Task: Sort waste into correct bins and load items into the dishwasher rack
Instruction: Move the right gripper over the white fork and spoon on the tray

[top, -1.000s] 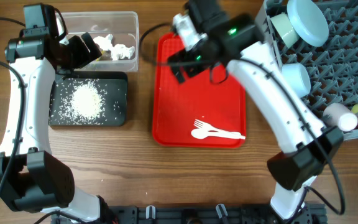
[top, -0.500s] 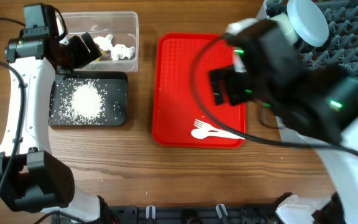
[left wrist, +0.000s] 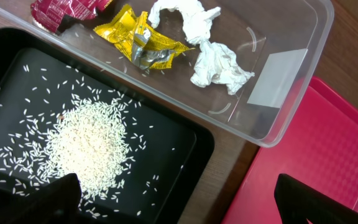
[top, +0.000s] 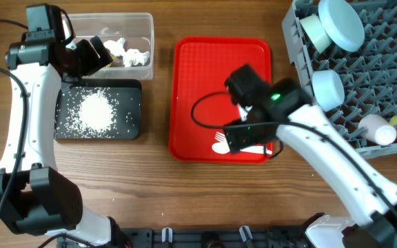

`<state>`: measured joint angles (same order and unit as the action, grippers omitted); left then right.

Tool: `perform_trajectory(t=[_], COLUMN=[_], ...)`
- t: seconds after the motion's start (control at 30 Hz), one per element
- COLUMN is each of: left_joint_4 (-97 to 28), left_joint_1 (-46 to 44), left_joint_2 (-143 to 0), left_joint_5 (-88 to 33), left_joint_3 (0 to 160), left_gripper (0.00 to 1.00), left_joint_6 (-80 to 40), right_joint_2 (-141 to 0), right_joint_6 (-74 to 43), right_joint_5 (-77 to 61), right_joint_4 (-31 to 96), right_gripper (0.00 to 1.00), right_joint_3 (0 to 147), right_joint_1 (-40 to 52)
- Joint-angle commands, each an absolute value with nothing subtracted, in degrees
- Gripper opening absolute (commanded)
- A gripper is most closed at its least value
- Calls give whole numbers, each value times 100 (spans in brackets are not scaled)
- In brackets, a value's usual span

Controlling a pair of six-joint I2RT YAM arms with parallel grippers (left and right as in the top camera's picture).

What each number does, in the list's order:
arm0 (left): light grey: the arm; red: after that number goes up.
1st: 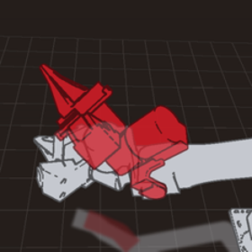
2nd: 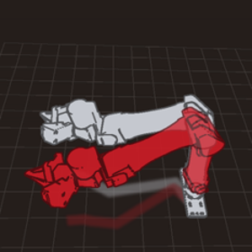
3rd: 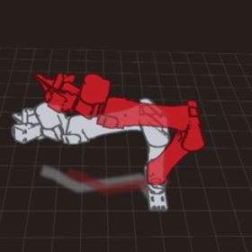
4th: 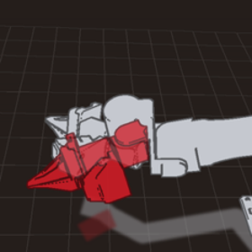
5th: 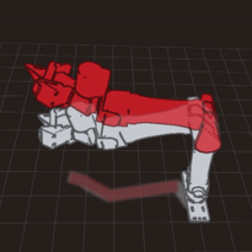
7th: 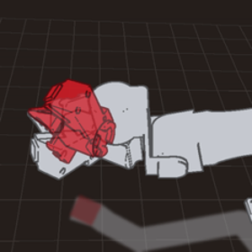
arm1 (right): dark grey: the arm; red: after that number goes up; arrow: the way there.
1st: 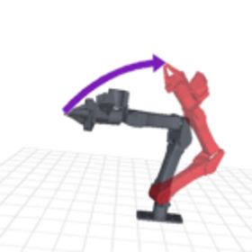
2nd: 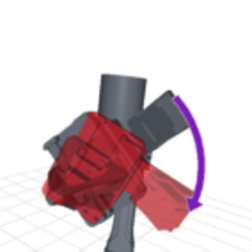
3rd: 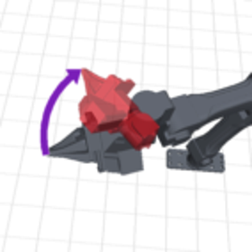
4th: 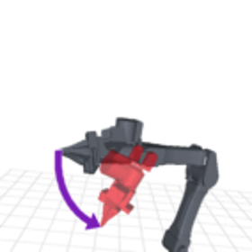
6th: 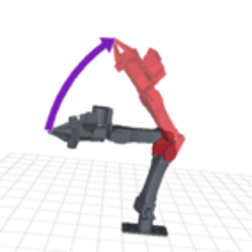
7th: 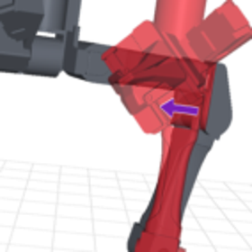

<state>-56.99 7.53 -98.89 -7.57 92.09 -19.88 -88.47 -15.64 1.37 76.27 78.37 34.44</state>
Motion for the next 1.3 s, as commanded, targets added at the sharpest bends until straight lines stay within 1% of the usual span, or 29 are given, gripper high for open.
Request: perform_trajectory(t=[0.0,0.1,0.23,0.37,0.43,0.63,0.9,1.17,1.2,1.27], left_joint_4=[-5706,-5704,-5706,-5704,-5704,-5704,-5704,-5704,-5704,-5706], left_joint_1=[768,768,768,768,768,768,768,768,768,768], left_joint_2=[-9878,-9878,-9878,-9878,-9880,-9878,-9878,-9878,-9880,-9878], left_joint_5=[-790,-790,-788,-790,-790,-790,-790,-790,-790,-790], left_joint_3=[9236,9236,9236,9236,9236,9236,9236,9236,9236,9236], left_gripper=[100,100,100,100,100,100,100,100,100,100], left_joint_6=[-2040,-2040,-2040,-2040,-2040,-2040,-2040,-2040,-2040,-2040], right_joint_2=[-8831,-8836,-8849,-8906,-8917,-8917,-8917,-9166,-9212,-9249], right_joint_6=[-1699,-1914,-2401,-3105,-3352,-3830,-4412,-4488,-4438,-4141], right_joint_5=[-550,-631,-628,-626,-591,-333,296,1127,1264,1522], right_joint_4=[6823,5946,4807,4147,3981,3548,2797,1673,1538,1262], right_gripper=[91,85,67,47,42,40,41,42,45,46], right_joint_3=[6823,6219,5542,4945,4753,4399,4080,4075,4075,4075], right_joint_1=[3441,3441,3441,3441,3441,3441,3441,3441,3441,3439])
